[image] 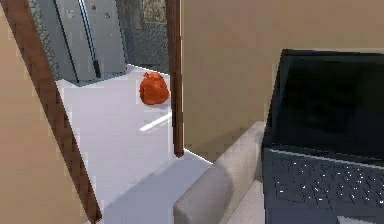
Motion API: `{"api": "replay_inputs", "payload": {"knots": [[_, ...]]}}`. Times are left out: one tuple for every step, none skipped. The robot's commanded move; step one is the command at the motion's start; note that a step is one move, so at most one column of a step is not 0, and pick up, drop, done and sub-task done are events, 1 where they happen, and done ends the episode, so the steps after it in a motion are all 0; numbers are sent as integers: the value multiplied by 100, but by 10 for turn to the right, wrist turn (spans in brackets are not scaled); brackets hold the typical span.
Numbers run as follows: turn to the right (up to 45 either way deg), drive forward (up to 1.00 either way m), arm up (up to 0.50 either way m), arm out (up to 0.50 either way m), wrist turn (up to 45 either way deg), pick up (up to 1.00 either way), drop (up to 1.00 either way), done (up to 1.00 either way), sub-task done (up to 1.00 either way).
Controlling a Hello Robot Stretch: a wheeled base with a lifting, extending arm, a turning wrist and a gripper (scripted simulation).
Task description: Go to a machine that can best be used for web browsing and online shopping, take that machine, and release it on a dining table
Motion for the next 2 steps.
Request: {"api": "replay_inputs", "payload": {"knots": [[0, 0, 0, -46, 0, 0, 0, 0, 0], [450, 0, 0, 0, 0, 0, 0, 0, 0]]}}
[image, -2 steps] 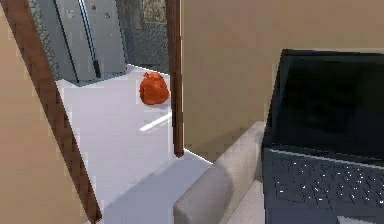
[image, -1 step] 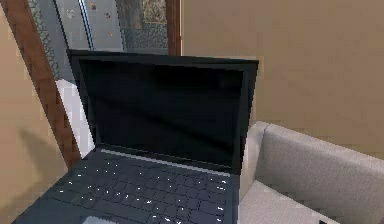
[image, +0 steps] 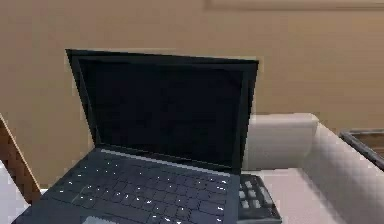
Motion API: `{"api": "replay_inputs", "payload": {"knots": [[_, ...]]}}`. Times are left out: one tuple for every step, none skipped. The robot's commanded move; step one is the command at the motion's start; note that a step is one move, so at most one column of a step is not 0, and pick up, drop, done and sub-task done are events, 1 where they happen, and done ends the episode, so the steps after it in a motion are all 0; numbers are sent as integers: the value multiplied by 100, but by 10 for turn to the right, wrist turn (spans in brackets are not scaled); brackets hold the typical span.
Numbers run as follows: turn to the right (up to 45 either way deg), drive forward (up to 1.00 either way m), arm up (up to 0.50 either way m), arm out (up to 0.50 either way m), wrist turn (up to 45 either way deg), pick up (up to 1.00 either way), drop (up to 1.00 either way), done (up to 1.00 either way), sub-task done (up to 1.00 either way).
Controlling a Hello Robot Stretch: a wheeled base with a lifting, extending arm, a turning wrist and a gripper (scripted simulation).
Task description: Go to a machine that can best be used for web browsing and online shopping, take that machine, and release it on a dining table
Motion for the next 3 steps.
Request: {"api": "replay_inputs", "payload": {"knots": [[450, 0, 0, 0, 0, 0, 0, 0, 0], [390, 0, 0, 0, 0, 0, 0, 0, 0], [0, 100, 0, 0, 0, 0, 0, 0, 0]]}}
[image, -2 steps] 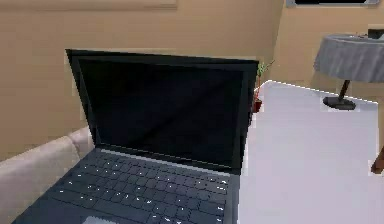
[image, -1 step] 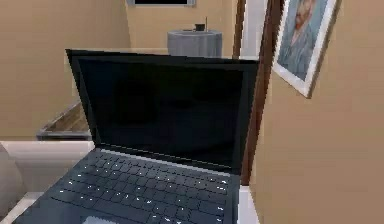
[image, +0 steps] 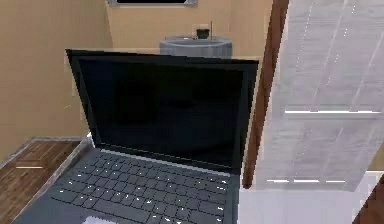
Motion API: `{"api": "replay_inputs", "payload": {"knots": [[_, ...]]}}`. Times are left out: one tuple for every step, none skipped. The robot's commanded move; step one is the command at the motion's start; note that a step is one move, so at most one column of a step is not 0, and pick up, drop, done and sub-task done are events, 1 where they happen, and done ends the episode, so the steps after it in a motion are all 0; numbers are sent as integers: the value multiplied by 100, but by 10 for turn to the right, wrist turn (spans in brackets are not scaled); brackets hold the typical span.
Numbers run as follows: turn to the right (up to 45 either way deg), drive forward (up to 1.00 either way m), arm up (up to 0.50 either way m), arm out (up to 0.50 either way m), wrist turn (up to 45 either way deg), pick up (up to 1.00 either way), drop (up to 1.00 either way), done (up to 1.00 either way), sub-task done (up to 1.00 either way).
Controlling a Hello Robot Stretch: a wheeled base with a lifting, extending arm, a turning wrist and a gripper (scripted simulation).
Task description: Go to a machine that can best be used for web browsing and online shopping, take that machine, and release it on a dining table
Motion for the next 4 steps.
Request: {"api": "replay_inputs", "payload": {"knots": [[0, 100, 0, 0, 0, 0, 0, 0, 0], [0, 100, 0, 0, 0, 0, 0, 0, 0], [450, 0, 0, 0, 0, 0, 0, 0, 0], [60, 0, 0, 0, 0, 0, 0, 0, 0]]}}
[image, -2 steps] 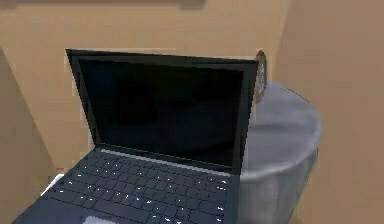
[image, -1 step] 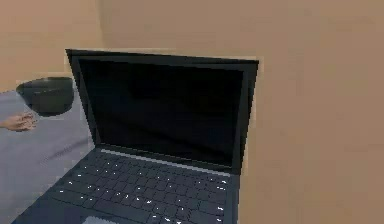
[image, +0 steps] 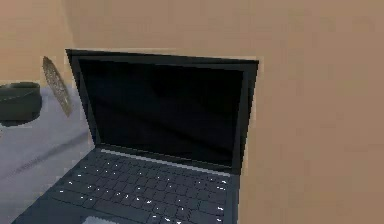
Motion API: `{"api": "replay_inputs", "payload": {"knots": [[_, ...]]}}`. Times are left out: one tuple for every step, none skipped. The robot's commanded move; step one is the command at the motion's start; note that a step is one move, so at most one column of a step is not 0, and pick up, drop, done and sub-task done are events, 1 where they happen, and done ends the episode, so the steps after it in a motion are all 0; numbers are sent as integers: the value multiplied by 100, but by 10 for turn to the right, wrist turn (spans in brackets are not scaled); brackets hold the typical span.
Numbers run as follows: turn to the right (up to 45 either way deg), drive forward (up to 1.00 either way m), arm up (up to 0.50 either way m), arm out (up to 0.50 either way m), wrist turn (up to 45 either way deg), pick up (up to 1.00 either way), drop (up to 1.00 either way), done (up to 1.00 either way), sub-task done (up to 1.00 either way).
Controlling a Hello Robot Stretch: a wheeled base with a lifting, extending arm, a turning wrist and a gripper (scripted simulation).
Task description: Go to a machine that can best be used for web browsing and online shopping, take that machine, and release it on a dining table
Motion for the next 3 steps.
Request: {"api": "replay_inputs", "payload": {"knots": [[0, 5, 0, 0, 0, 0, 0, 0, 0], [-450, 0, 0, 0, 0, 0, 0, 0, 0], [-450, 0, 0, 0, 0, 0, 0, 0, 0]]}}
